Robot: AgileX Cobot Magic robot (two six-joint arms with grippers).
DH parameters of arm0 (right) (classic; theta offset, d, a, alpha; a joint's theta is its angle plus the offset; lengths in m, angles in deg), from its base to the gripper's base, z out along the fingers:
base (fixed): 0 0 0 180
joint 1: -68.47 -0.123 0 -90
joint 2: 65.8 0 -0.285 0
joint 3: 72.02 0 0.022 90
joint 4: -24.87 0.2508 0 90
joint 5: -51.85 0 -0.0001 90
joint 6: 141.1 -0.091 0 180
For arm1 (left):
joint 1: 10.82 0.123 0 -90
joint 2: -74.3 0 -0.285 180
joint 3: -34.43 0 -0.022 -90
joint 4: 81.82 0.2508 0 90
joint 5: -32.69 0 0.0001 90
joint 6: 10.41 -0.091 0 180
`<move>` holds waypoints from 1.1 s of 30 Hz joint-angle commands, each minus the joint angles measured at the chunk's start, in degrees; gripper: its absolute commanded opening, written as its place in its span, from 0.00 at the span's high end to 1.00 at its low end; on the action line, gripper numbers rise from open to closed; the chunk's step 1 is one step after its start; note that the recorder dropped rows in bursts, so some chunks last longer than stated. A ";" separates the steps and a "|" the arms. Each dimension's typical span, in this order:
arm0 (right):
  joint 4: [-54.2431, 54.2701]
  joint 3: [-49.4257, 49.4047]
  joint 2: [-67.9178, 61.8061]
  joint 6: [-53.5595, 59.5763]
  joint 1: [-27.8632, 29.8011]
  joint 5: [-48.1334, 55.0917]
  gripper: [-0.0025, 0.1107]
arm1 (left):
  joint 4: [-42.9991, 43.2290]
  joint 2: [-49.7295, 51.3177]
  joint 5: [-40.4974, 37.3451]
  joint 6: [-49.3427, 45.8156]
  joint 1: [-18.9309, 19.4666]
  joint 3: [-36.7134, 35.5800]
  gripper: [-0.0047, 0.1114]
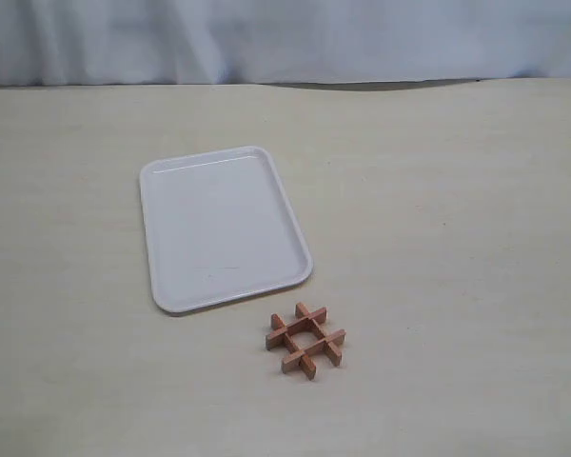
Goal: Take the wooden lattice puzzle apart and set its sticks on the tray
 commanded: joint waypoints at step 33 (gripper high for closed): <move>-0.06 -0.20 -0.45 -0.04 0.25 -0.72 0.94 | 8.42 -0.10 48.18 34.85 -0.49 2.93 0.96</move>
